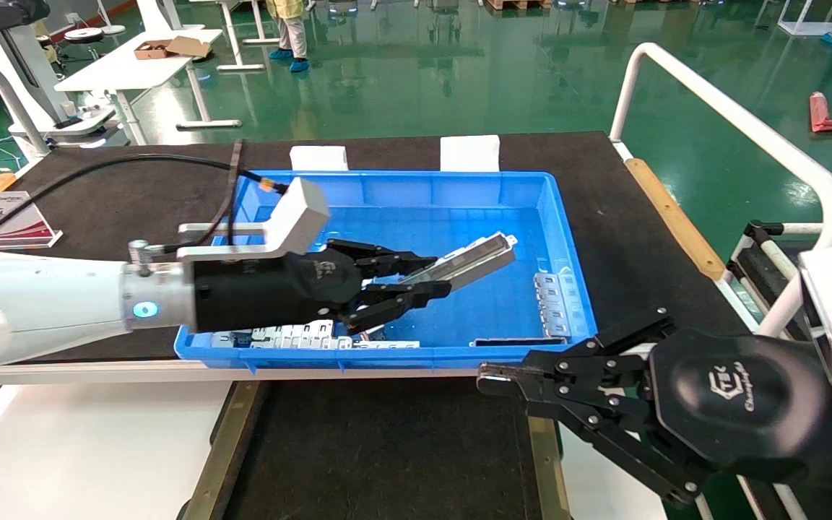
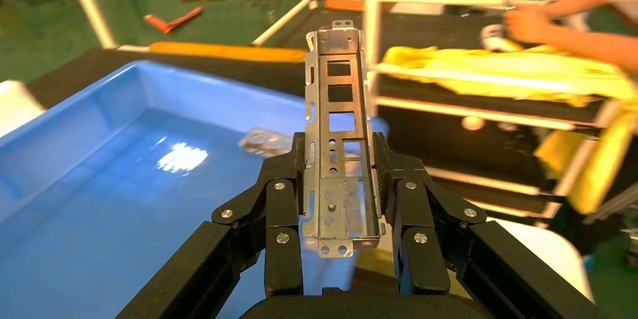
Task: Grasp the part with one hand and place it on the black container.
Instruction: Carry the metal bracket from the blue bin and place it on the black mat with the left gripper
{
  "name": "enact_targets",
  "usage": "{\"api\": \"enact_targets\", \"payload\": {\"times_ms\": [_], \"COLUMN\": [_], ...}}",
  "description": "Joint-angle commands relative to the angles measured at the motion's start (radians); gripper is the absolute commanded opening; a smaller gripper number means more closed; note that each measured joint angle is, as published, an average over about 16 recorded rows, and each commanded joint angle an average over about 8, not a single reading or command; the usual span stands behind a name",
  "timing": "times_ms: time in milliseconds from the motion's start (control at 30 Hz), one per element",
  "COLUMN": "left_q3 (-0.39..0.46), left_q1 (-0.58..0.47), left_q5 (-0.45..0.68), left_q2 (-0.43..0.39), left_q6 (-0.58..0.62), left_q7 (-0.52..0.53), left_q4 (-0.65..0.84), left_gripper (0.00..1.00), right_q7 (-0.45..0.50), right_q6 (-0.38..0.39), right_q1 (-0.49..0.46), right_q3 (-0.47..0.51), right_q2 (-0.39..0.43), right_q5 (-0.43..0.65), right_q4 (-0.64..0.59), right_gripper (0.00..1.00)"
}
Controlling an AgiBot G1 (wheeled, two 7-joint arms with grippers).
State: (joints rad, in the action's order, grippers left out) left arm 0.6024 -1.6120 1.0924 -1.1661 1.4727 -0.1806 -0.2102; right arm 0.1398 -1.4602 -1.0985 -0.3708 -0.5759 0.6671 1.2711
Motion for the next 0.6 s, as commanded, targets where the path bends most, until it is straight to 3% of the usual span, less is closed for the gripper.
{"api": "enact_targets", "payload": {"times_ms": [33, 300, 600], "left_q3": [-0.002, -0.001, -0.003], "left_q1": [0.000, 0.117, 0.361], "left_q5": [-0.005, -0.044, -0.103], "left_q2": [0.021, 0.110, 0.229], "left_q6": [0.049, 0.102, 0.022], "left_q7": [0.007, 0.055, 0.198], "left_q4": [-0.011, -0.196, -0.516], "left_gripper": [0.00, 0.00, 0.00], "right_q7": [0.000, 0.000, 0.000], "right_q6": [0.000, 0.000, 0.000], "right_q1": [0.000, 0.000, 0.000], "right_q3": [0.000, 0.000, 0.000], "right_q2": [0.000, 0.000, 0.000], "right_q5": [0.000, 0.000, 0.000], "right_q4": [0.000, 0.000, 0.000], "right_gripper": [0.00, 0.00, 0.00]}}
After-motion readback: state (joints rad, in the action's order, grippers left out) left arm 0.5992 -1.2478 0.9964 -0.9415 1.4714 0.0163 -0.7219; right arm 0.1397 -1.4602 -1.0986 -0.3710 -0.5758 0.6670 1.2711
